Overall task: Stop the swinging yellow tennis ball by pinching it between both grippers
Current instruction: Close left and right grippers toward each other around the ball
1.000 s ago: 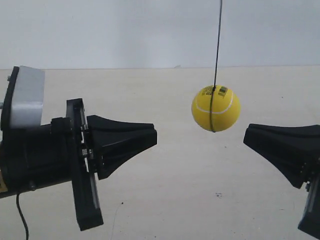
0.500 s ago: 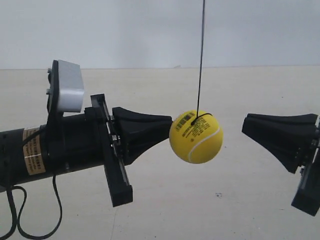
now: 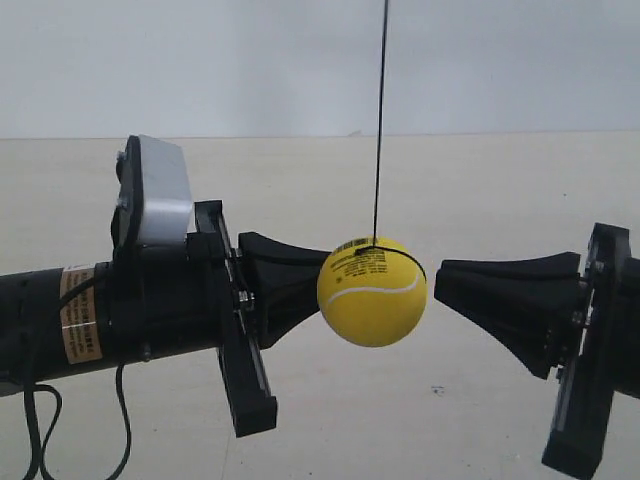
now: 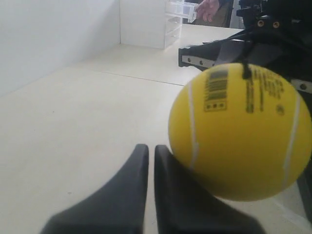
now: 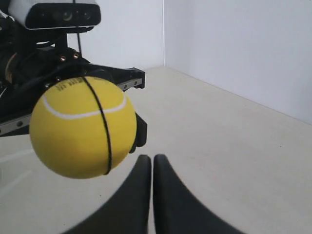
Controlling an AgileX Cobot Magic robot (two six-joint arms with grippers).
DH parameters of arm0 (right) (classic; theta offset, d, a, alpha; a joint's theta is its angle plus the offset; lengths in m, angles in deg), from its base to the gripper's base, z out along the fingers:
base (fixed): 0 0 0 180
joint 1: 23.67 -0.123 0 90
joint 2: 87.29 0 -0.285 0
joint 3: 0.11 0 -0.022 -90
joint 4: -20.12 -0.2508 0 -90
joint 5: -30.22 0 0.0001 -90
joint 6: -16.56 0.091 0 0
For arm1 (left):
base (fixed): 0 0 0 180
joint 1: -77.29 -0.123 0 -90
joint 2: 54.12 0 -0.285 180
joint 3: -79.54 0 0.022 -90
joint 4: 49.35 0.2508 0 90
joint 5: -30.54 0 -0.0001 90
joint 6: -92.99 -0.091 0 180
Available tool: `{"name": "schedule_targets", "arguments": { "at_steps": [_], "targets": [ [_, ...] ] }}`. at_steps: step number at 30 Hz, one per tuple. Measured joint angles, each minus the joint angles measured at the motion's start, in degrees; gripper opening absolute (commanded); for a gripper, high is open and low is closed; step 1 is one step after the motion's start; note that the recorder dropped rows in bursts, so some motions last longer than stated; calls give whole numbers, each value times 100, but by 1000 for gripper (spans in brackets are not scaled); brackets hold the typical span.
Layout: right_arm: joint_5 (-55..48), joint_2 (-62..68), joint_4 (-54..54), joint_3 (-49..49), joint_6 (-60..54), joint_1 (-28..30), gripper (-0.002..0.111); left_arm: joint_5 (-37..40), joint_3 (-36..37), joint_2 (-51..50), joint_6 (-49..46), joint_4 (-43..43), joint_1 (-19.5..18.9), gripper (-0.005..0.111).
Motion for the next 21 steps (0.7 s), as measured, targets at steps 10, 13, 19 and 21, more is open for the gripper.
{"name": "schedule_targets", "arguments": {
  "at_steps": [10,13,19,21],
  "targets": [
    [138,0,145,0,11,0,0,303,45,0,-34,140,0,5],
    [142,0,145,0,8,0,0,327,163,12,-34,140,0,5],
    [178,0,167,0,8,0,0,680,417,433,-69,140,0,5],
    [215,0,167,0,8,0,0,784,439,631,-79,140,0,5]
  ]
}}
